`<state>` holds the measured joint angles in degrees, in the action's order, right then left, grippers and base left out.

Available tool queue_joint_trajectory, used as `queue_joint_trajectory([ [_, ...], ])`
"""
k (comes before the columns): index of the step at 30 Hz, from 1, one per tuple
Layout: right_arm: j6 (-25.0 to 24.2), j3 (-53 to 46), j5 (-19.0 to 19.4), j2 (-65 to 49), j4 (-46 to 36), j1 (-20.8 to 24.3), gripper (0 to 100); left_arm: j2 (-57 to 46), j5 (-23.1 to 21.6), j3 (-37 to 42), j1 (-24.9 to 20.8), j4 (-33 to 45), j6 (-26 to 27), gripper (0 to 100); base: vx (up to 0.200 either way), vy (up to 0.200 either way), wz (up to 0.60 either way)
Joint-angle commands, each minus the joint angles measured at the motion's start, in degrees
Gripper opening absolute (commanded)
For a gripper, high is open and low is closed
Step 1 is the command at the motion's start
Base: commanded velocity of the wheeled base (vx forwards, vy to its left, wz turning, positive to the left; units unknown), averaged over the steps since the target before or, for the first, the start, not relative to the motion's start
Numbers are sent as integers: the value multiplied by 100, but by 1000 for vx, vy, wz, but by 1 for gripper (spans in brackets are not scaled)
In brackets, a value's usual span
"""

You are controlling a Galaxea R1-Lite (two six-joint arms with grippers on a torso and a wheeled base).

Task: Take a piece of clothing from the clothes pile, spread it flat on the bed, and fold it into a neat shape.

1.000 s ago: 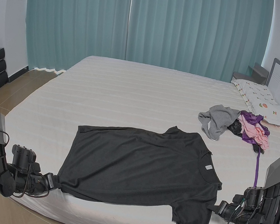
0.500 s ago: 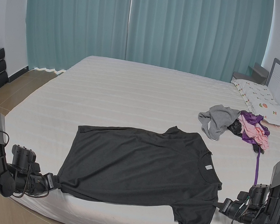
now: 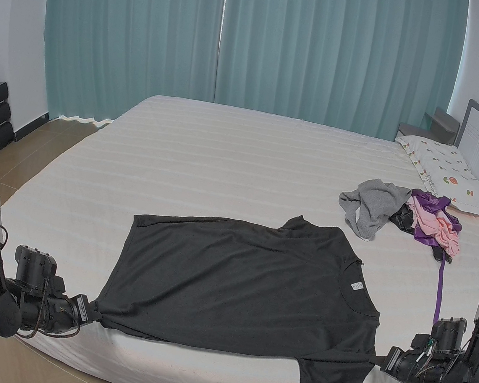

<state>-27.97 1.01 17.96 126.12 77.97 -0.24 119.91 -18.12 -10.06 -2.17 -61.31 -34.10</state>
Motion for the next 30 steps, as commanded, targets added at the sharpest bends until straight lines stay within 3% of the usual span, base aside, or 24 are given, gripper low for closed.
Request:
queue_joint_trajectory([
  [1, 256, -101, 24, -396, -318, -116, 0, -81, 10, 92, 6, 5, 167, 0, 0, 0, 0],
  [10, 397, -101, 50, -615, -942, -195, 0, -81, 142, 303, 32, 5, 773, 0, 0, 0, 0],
  [12, 617, -101, 138, -870, -1478, -195, 0, -81, 379, 303, 68, -30, 887, 0, 0, 0, 0],
  [17, 898, -101, 235, -1310, -2119, -231, 0, -187, 405, 434, 41, 5, 1098, 0, 0, 0, 0],
  [30, 1496, -101, 208, -1424, -2875, -362, 0, -178, 440, 812, 85, 5, 2021, 0, 0, 0, 0],
])
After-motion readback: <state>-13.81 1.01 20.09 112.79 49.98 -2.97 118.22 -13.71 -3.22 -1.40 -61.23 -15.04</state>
